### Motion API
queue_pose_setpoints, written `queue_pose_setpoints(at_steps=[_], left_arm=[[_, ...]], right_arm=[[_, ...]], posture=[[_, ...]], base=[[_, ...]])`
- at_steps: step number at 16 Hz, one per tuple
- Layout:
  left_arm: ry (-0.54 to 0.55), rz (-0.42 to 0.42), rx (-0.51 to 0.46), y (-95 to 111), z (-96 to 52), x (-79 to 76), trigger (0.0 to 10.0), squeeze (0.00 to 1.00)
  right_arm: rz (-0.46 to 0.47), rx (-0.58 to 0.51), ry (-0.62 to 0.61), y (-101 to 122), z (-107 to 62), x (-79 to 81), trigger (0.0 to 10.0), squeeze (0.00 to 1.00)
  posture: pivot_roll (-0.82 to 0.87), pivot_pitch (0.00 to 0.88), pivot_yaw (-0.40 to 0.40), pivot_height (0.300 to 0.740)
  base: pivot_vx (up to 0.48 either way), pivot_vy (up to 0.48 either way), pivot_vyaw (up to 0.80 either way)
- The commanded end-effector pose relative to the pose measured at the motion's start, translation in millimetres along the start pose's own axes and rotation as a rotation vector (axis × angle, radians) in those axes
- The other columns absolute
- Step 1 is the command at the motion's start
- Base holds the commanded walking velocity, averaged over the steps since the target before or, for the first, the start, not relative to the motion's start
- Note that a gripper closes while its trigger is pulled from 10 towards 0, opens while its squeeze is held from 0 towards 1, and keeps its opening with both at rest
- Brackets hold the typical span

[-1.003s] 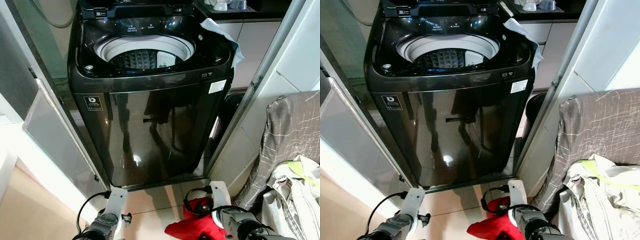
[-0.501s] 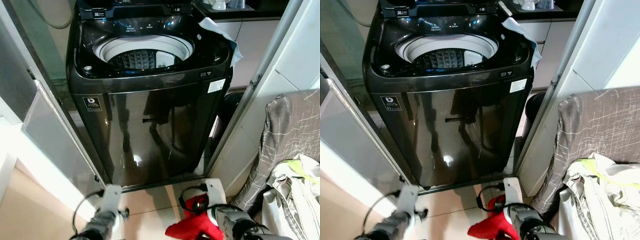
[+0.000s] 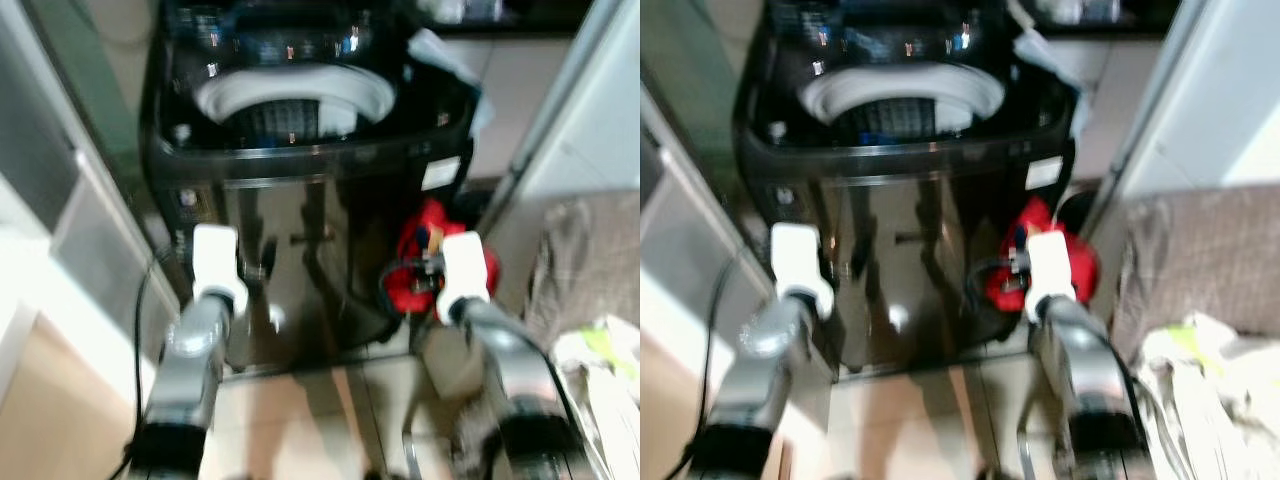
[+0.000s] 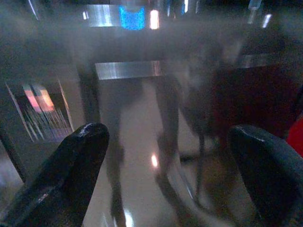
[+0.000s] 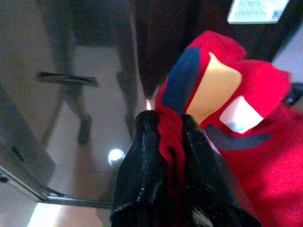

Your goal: Clothes washing

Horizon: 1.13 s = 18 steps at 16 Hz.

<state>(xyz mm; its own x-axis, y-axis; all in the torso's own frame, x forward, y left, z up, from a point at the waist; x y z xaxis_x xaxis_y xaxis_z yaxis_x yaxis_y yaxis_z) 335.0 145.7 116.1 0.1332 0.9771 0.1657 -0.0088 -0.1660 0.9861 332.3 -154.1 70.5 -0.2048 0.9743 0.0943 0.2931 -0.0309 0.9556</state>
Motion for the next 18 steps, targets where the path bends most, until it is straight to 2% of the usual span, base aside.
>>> queue_pose_setpoints(at_steps=[1, 3, 4, 5, 6, 8, 9, 11, 12, 13, 15, 16, 17, 18], left_arm=[[0.023, 0.069, -0.048, 15.1, -11.0, 6.3, 10.0, 0.0], [0.045, 0.068, -0.078, 27.0, -25.8, 10.1, 10.0, 0.0], [0.022, 0.08, -0.1, 37.8, -43.2, 4.1, 10.0, 0.0], [0.016, 0.096, -0.113, 41.5, -47.4, 2.1, 10.0, 0.0], [0.006, 0.075, -0.126, 49.5, -54.2, -2.1, 10.0, 0.0], [0.043, 0.096, -0.193, 64.7, -53.0, -2.2, 10.0, 0.0], [0.061, 0.094, -0.197, 62.2, -49.2, -1.1, 10.0, 0.0], [0.05, 0.114, -0.176, 56.7, -48.7, -3.2, 10.0, 0.0], [0.052, 0.117, -0.164, 54.9, -50.7, -2.3, 10.0, 0.0], [0.054, 0.117, -0.15, 52.3, -51.4, -1.2, 10.0, 0.0], [0.057, 0.131, -0.139, 46.6, -49.3, -0.7, 10.0, 0.0], [0.085, 0.179, -0.186, 51.7, -49.2, 0.7, 10.0, 0.0], [0.095, 0.197, -0.208, 54.3, -49.3, 0.9, 10.0, 0.0], [0.116, 0.242, -0.246, 57.6, -51.1, 1.8, 10.0, 0.0]], right_arm=[[0.044, -0.081, 0.028, 15.3, -18.1, -0.1, 10.0, 0.0], [0.048, -0.12, 0.077, 21.6, -40.9, 8.2, 10.0, 0.0], [0.064, -0.179, 0.087, 34.4, -61.7, 13.0, 10.0, 0.0], [0.067, -0.205, 0.1, 39.4, -65.7, 15.1, 10.0, 0.0], [0.062, -0.256, 0.126, 50.6, -72.9, 20.0, 10.0, 0.0], [0.036, -0.346, 0.131, 73.4, -74.2, 26.1, 10.0, 0.0], [0.003, -0.376, 0.131, 81.7, -70.0, 30.1, 10.0, 0.0], [-0.01, -0.375, 0.12, 82.8, -68.1, 27.9, 10.0, 0.0], [0.008, -0.362, 0.101, 73.2, -64.7, 19.2, 10.0, 0.0], [0.006, -0.359, 0.102, 68.9, -64.0, 17.7, 10.0, 0.0], [-0.033, -0.393, 0.114, 66.1, -63.4, 17.3, 10.0, 0.0], [-0.13, -0.49, 0.097, 74.6, -68.6, 12.8, 10.0, 0.0], [-0.173, -0.52, 0.091, 76.2, -70.3, 11.1, 10.0, 0.0], [-0.18, -0.497, 0.092, 67.4, -66.6, 7.9, 10.0, 0.0]], posture=[[-0.01, 0.0, -0.028, 0.74], [-0.01, 0.0, -0.029, 0.74], [-0.01, 0.002, -0.031, 0.74], [-0.01, 0.002, -0.031, 0.74], [-0.01, 0.002, -0.031, 0.74], [-0.01, 0.0, -0.033, 0.74], [-0.01, 0.0, -0.03, 0.74], [-0.01, 0.0, -0.026, 0.74], [-0.01, 0.002, -0.017, 0.74], [-0.01, 0.001, -0.015, 0.74], [-0.01, 0.0, -0.022, 0.74], [0.0, 0.0, -0.031, 0.74], [0.0, 0.0, -0.034, 0.74], [0.0, 0.0, -0.039, 0.74]], base=[[0.0, 0.0, 0.0], [0.0, 0.0, 0.0], [0.0, 0.0, 0.0], [0.0, 0.0, 0.0], [0.0, 0.0, 0.0], [0.0, 0.0, 0.0], [0.0, 0.0, 0.0], [0.0, 0.0, 0.0], [0.0, 0.0, 0.0], [0.0, 0.0, 0.0], [0.0, 0.0, 0.0], [0.0, 0.0, 0.0], [0.0, 0.0, 0.0], [0.0, 0.0, 0.0]])
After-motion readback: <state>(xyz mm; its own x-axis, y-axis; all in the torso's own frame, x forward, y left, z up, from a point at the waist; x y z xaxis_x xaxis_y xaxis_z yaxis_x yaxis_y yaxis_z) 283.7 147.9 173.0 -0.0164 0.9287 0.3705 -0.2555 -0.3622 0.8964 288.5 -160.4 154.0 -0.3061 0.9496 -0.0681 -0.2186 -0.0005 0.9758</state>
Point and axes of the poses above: a point about 5 cm out from each wrist's last joint towards the gripper, its own z axis pointing out of the wrist towards the gripper, its own y axis along the axis of the wrist's last joint, x = y × z, the point moved 4 cm from there along z, pointing out of the wrist towards the gripper, and after that the axes turned 8 degrees about z, right-handed, at the moved point
